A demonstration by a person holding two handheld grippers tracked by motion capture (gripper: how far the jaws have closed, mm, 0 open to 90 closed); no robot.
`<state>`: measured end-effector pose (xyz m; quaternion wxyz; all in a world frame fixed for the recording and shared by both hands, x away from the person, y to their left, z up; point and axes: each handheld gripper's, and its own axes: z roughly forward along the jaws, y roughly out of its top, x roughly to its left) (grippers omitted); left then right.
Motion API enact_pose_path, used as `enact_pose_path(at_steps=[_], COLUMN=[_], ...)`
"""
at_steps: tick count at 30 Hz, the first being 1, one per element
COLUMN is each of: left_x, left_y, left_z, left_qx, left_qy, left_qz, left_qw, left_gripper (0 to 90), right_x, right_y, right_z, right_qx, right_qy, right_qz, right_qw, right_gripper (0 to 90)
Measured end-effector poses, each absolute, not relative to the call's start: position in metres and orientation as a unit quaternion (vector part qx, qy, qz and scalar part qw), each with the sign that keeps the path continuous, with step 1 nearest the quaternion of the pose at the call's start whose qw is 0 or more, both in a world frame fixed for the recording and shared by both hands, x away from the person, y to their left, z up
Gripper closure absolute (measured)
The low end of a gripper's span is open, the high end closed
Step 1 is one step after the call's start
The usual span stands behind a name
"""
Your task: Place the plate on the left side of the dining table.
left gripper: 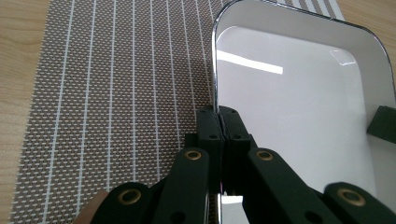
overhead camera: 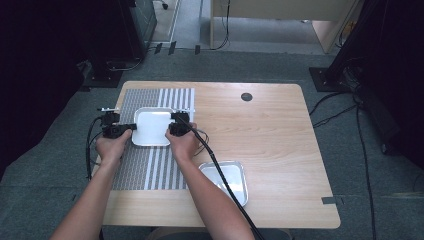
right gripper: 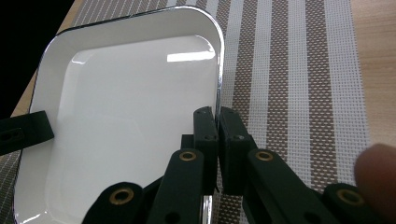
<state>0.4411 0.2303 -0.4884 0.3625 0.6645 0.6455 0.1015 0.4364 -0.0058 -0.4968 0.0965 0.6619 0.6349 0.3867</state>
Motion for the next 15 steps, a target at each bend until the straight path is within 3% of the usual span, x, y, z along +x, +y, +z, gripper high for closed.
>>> enact_pose_path(at_steps=[15], left_x=[0.4464], left_y=[0.2317], left_z=[-0.4955], left_qx=[0.657], left_qy=[0.657], left_qz=[0.086], left_qw=[0.359], left_gripper=[89.3], right_x=[0.439], right_y=[-0.0043], right_z=[-0.5048], right_qx=[0.657], right_qy=[0.641], right_qz=[0.383], right_qw=[0.106], right_gripper=[86.4])
